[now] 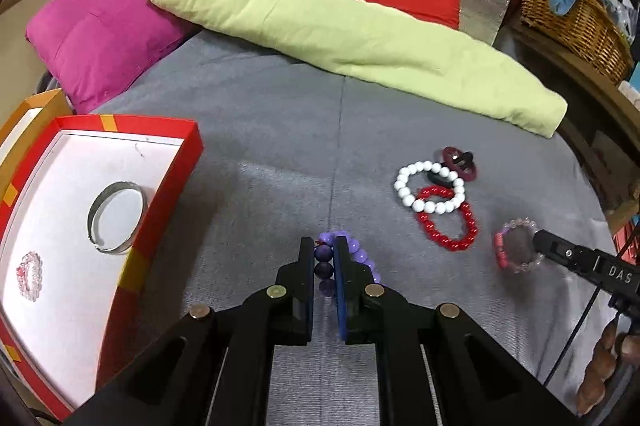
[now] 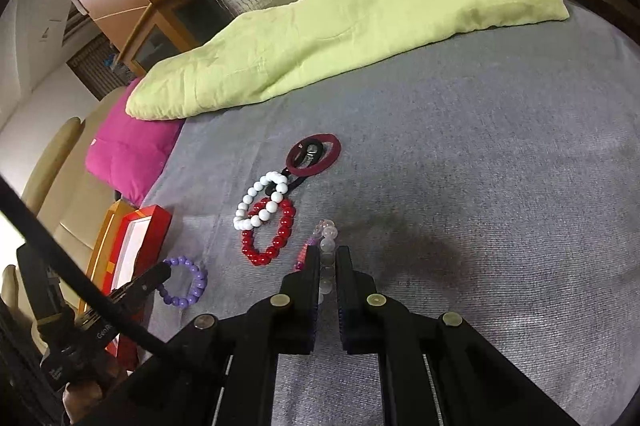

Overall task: Organize jewelry
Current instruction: 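Grasp the purple bead bracelet with the left tool while the right tool holds its bracelet, then carry both held bracelets over the red-rimmed white box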

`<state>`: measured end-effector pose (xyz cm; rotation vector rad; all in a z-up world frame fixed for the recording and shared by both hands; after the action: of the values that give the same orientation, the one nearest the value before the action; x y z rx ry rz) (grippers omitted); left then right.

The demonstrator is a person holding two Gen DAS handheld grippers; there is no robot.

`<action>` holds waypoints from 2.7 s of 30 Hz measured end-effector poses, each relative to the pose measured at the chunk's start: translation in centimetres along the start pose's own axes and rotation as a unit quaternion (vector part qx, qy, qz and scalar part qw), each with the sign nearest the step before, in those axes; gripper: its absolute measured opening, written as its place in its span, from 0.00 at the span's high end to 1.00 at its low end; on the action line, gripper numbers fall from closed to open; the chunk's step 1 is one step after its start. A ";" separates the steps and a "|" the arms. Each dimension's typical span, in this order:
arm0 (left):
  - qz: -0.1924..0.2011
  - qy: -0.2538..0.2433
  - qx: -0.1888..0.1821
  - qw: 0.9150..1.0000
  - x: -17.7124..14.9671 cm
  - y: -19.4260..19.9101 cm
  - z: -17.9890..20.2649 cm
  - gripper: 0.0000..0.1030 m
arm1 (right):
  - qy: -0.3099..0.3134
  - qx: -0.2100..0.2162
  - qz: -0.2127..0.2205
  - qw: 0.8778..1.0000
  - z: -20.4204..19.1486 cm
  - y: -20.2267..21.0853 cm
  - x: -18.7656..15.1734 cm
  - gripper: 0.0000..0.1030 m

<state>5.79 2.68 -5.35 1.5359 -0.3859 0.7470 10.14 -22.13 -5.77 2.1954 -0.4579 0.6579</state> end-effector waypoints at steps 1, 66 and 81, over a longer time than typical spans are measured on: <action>0.003 0.000 0.000 1.000 0.1 0.1 0.1 0.91 | 0.002 0.001 0.000 1.000 -0.1 0.0 0.0 0.92; 0.043 0.191 0.058 0.979 3.1 6.3 -22.3 0.91 | 0.174 0.137 -0.087 0.971 -28.5 -10.8 -3.7 0.92; -0.025 0.212 0.055 0.975 2.9 1.1 -26.8 0.91 | 0.174 0.166 -0.163 0.957 -31.8 -18.8 -8.3 0.92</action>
<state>1.18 29.26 -3.53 1.4339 0.0138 1.0421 3.44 15.07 -3.80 2.3215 0.2110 0.9642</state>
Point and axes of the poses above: each gripper's, at about its wrist camera, not at the fingertips, and y roughly against the way its jaws point, z to its right, x to its top, the point moved 4 cm from there along -y, roughly the way its jaws point, and after that the axes turned 9 degrees about x, right-handed, at the moved point
